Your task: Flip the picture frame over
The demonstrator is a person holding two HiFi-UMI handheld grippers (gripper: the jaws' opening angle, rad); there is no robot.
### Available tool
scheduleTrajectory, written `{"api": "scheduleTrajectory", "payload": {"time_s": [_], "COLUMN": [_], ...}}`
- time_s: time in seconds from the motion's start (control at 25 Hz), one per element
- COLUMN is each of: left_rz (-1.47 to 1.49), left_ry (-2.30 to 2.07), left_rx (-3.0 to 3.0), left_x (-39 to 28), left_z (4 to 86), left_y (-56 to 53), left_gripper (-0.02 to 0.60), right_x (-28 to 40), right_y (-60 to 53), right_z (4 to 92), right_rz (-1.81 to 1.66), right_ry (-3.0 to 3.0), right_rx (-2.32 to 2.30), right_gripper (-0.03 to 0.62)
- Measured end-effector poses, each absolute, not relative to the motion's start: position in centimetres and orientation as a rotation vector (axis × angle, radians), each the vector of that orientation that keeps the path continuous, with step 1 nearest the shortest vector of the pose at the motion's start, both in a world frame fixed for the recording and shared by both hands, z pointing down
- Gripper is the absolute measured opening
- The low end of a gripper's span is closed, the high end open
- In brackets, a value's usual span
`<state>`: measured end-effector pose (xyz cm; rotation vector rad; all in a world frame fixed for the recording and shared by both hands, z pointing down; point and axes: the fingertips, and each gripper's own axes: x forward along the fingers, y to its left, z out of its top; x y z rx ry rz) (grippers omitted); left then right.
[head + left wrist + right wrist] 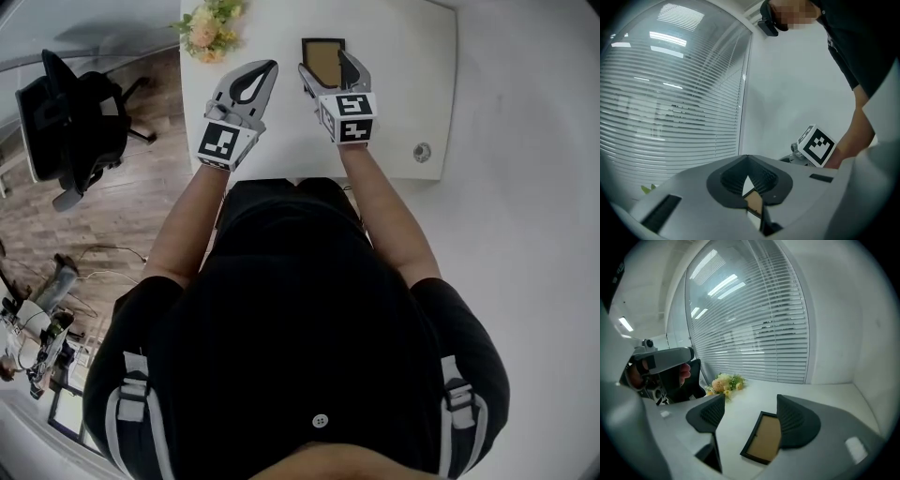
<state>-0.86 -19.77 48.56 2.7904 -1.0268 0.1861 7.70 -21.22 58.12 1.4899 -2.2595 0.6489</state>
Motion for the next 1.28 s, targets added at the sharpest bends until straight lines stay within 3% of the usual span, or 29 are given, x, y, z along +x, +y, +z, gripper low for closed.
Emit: {"api": "scheduleTrajectory", "payload": {"time_s": [0.48,1.28], "left_rz": [0.236,0.295], "left_ry": [-1.016,-0.983], "left_rx": [2.738,2.668], "left_x": [-1.2,-1.4], "left_z": [53.5,59.5], "left_y": [-21.1,-23.5], "left_gripper": [0.005,0.005], "right_x": [6.6,6.3], "right_y": [-22.1,-23.3], "right_z": [65.2,72.7], "right_rz": [0.728,0.78], "right_ry": [-2.115,-1.904], "right_rx": [1.485,1.469], "right_gripper": [0.334,0.22]}}
